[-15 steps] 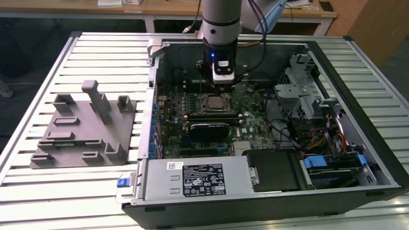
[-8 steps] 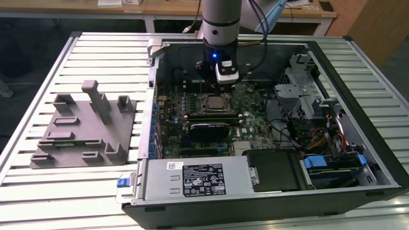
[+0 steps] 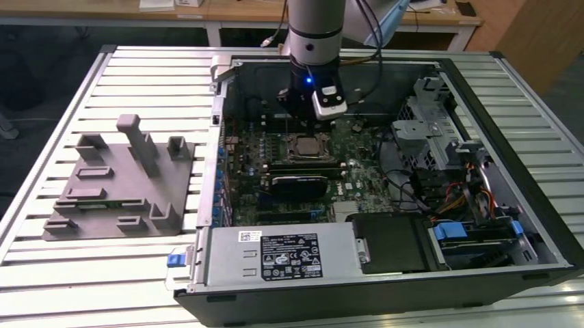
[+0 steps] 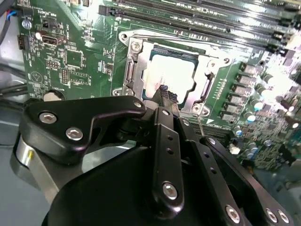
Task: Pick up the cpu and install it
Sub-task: 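Close the cpu cover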
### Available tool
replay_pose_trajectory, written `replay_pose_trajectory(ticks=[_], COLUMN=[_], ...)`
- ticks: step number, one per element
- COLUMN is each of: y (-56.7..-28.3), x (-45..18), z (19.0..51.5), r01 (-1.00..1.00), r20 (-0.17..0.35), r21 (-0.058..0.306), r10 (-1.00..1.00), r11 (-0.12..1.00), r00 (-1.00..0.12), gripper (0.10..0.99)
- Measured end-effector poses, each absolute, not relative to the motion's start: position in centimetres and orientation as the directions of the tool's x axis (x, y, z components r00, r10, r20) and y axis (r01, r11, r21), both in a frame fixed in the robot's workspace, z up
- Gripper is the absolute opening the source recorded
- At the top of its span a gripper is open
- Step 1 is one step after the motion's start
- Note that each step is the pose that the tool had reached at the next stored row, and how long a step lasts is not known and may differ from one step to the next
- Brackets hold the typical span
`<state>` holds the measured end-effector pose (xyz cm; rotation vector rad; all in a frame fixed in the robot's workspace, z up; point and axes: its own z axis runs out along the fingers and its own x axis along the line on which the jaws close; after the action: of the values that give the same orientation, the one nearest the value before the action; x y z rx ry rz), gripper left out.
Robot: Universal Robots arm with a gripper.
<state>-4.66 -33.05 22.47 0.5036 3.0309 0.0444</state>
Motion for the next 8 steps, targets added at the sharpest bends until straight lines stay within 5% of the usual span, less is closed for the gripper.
replay_pose_trajectory(ticks=[8], y=[-33.21], x=[-4.69], z=[22.09], r01=[0.294], r20=[-0.059], r21=[0.033], r10=[0.295], r11=[0.955], r00=[-0.954], gripper=[0.106])
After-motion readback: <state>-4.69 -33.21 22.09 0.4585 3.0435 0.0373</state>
